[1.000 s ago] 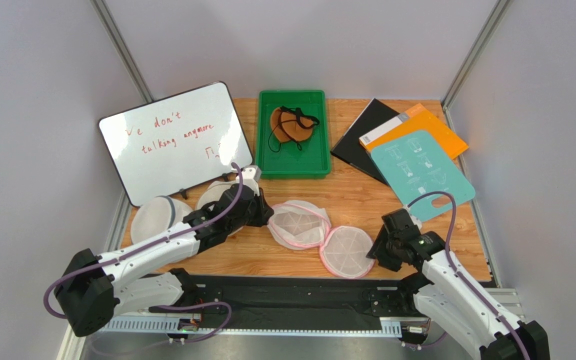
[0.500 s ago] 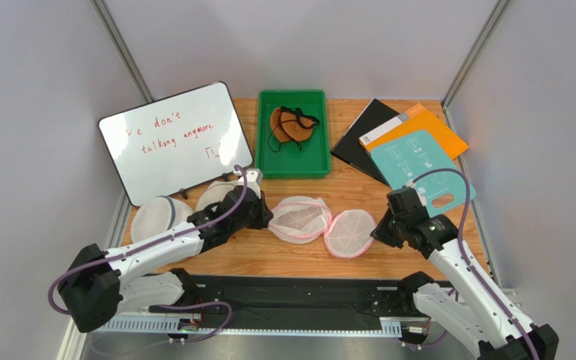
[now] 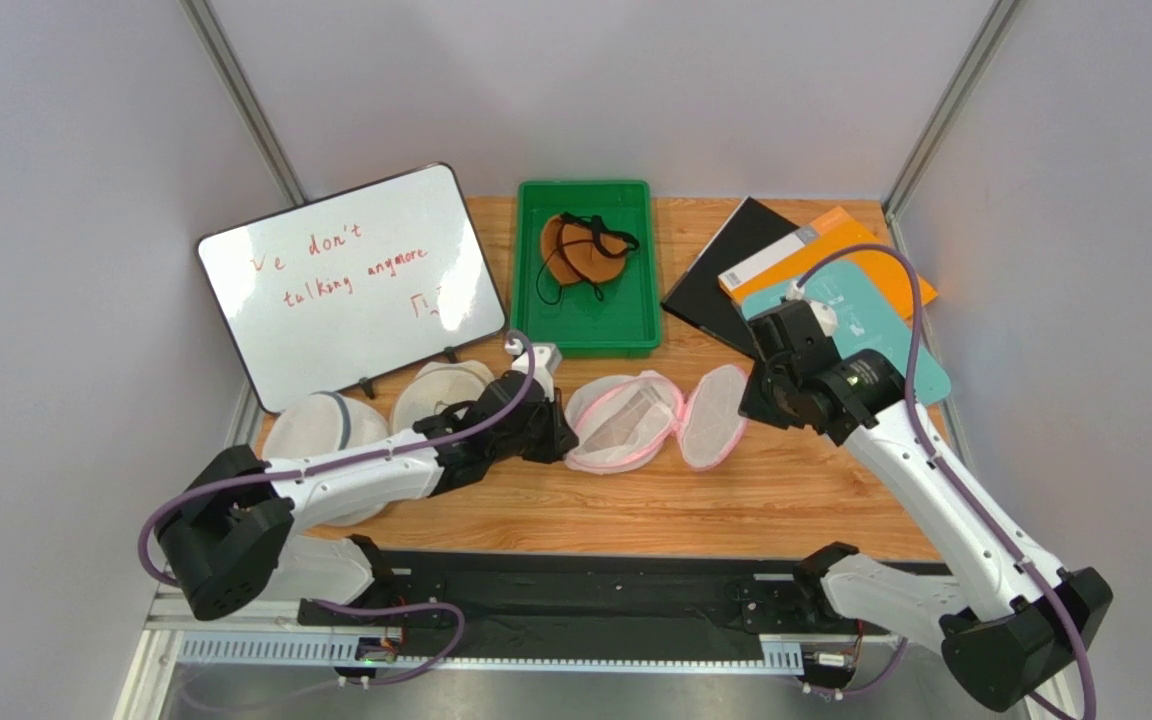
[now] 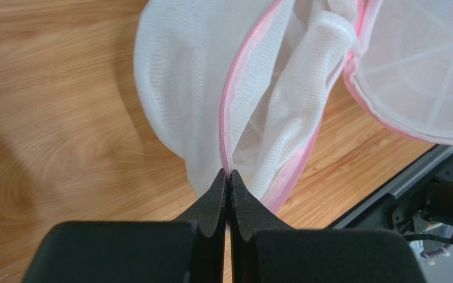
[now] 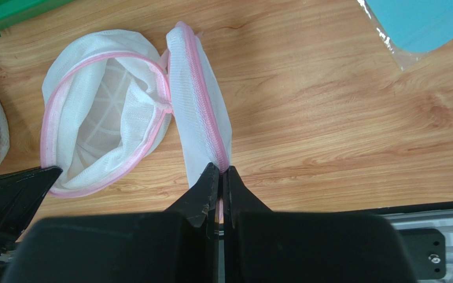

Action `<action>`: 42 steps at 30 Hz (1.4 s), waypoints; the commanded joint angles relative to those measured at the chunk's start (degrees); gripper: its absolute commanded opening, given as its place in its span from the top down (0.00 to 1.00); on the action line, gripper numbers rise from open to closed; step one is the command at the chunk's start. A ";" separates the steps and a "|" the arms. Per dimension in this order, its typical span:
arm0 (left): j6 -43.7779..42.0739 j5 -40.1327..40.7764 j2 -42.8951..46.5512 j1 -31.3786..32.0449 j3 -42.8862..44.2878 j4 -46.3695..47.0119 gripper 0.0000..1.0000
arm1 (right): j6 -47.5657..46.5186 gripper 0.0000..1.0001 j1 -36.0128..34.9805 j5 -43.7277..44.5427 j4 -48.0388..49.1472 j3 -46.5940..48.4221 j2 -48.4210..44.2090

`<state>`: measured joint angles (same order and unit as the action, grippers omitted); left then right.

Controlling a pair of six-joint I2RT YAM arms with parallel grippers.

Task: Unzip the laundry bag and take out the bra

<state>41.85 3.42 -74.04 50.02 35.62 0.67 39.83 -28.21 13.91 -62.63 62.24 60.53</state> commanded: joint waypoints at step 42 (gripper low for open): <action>2.28 1.94 2.31 1.48 -2.39 11.56 1.00 | -5.29 0.52 -28.22 18.17 -11.90 44.99 45.99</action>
<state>43.57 4.21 -75.40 51.75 33.91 9.67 35.29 -56.12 30.61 -75.00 104.22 105.75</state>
